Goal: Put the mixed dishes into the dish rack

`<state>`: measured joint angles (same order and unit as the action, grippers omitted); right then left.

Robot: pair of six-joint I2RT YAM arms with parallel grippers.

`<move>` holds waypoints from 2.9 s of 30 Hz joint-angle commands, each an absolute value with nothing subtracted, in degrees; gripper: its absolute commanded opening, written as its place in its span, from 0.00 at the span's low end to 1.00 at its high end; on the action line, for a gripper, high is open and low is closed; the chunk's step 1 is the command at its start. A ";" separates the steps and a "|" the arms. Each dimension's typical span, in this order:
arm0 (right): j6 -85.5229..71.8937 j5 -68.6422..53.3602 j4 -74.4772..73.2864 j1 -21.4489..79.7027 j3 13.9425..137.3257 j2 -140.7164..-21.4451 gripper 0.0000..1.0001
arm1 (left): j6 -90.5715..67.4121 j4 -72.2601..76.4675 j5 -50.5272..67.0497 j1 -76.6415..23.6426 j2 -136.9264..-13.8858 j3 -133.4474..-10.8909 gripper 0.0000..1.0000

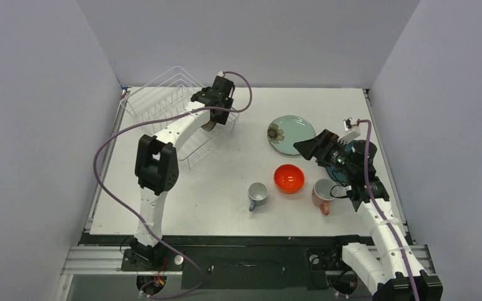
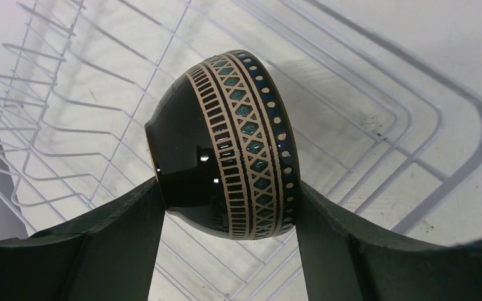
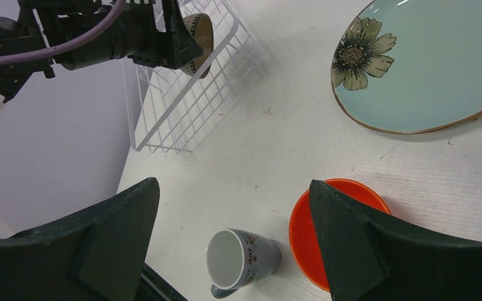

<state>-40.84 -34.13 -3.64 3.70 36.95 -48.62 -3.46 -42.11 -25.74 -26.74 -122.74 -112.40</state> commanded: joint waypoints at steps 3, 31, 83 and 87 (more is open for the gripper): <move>-39.92 -35.74 -2.46 2.76 37.07 -49.24 0.84 | -0.53 -43.24 -33.27 -30.06 -126.04 -118.67 0.00; -43.23 -36.47 -0.52 2.64 37.21 -49.37 0.84 | 0.35 -47.64 -29.15 -30.02 -128.63 -120.24 0.70; -45.79 -34.94 2.04 4.21 36.49 -48.61 0.84 | -24.85 -32.29 18.27 -11.64 -121.75 -105.09 0.97; -45.93 -34.71 2.34 4.61 36.41 -49.01 0.84 | -25.95 -30.08 21.28 -12.17 -120.90 -102.63 0.97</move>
